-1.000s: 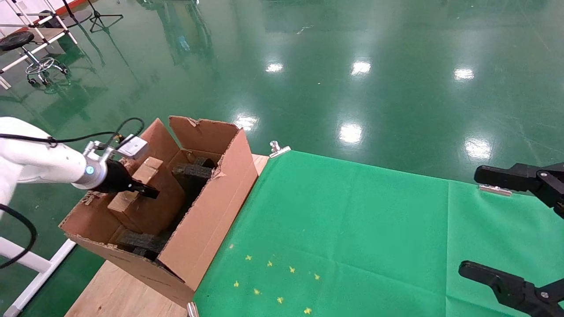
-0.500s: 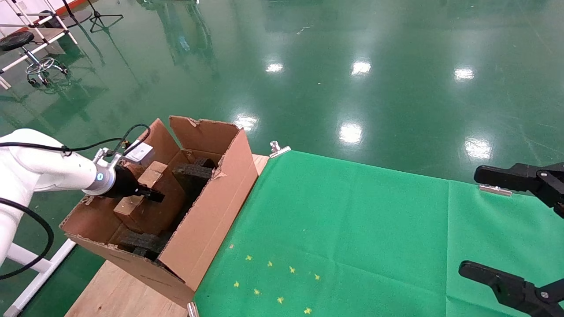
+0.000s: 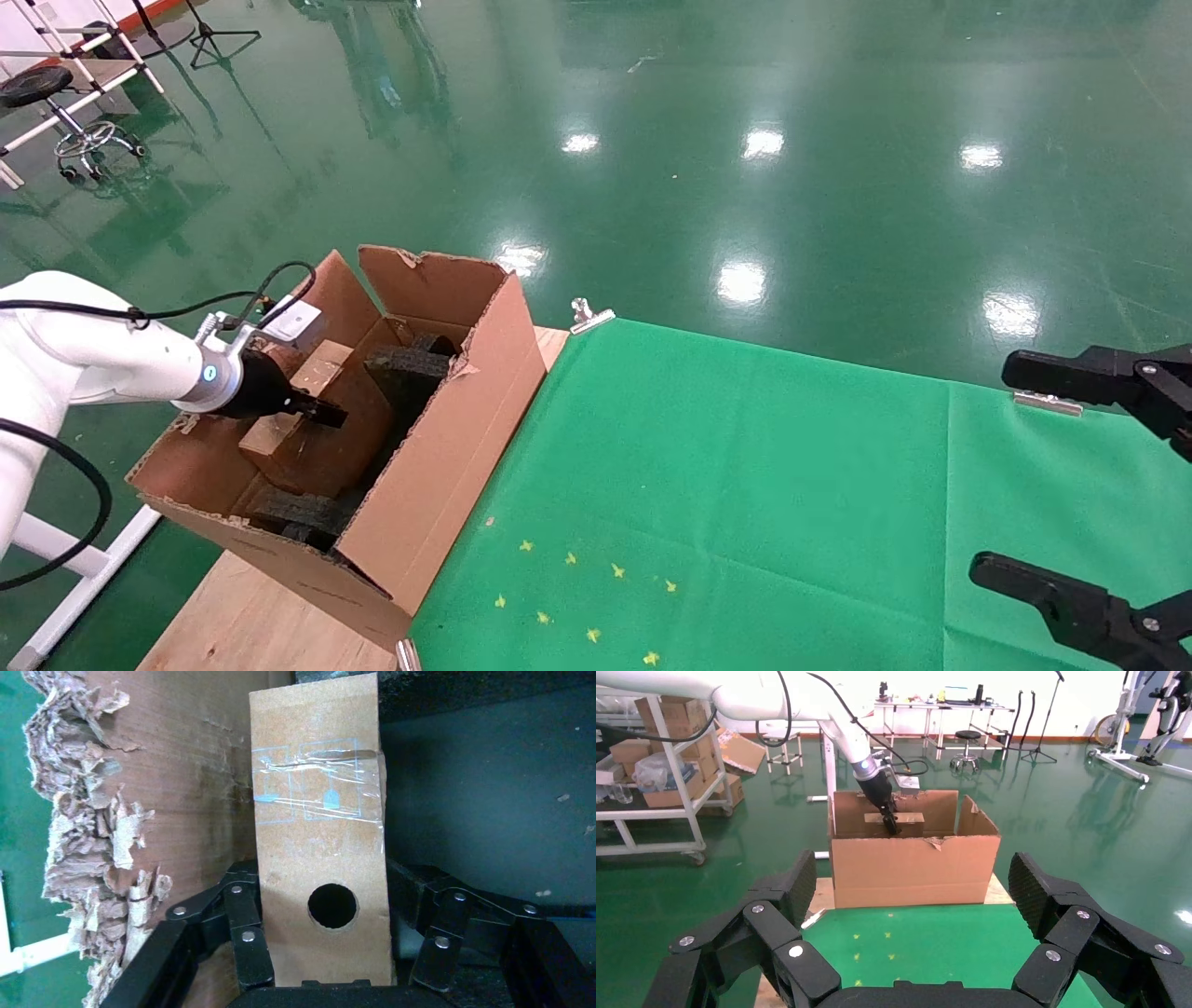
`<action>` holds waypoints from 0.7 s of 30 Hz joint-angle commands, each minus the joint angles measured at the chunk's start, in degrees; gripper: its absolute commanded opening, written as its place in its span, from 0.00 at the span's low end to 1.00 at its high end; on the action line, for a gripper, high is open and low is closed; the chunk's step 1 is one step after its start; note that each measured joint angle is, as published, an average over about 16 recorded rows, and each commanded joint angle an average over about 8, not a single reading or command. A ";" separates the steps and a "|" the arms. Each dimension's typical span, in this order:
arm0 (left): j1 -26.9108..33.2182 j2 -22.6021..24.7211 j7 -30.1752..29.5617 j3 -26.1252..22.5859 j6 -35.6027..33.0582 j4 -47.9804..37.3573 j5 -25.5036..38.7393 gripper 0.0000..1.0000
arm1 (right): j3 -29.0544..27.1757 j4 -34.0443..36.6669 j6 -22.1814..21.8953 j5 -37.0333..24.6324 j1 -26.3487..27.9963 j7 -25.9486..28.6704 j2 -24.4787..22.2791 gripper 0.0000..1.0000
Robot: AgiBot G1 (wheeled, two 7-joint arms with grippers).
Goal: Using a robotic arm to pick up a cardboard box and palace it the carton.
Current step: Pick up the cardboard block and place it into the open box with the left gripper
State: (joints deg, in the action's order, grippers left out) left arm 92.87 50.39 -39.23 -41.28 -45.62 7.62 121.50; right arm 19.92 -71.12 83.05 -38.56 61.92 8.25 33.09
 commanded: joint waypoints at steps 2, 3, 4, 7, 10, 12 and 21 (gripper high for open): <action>0.01 -0.04 -0.03 -0.02 -0.06 0.10 0.00 1.00 | 0.00 0.00 0.00 0.00 0.00 0.00 0.00 1.00; 0.02 -0.05 -0.04 -0.02 -0.09 0.12 0.00 1.00 | 0.00 0.00 0.00 0.00 0.00 0.00 0.00 1.00; 0.02 -0.06 -0.04 -0.03 -0.12 0.13 0.01 1.00 | 0.00 0.00 0.00 0.00 0.00 0.00 0.00 1.00; 0.02 -0.09 -0.04 -0.05 -0.22 0.16 0.03 1.00 | 0.00 0.00 0.00 0.00 0.00 0.00 0.00 1.00; 0.02 -0.11 -0.04 -0.07 -0.30 0.18 0.06 1.00 | 0.00 0.00 0.00 0.00 0.00 0.00 0.00 1.00; 0.03 -0.12 -0.05 -0.06 -0.33 0.21 0.05 1.00 | 0.00 0.00 0.00 0.00 0.00 0.00 0.00 1.00; 2.10 -1.74 2.57 1.72 -3.45 4.21 -3.01 1.00 | 0.00 0.00 0.00 0.00 0.00 0.00 0.00 1.00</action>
State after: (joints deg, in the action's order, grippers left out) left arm 95.08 47.79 -36.28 -38.92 -50.86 12.86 117.22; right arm 19.92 -71.12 83.05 -38.56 61.92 8.24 33.09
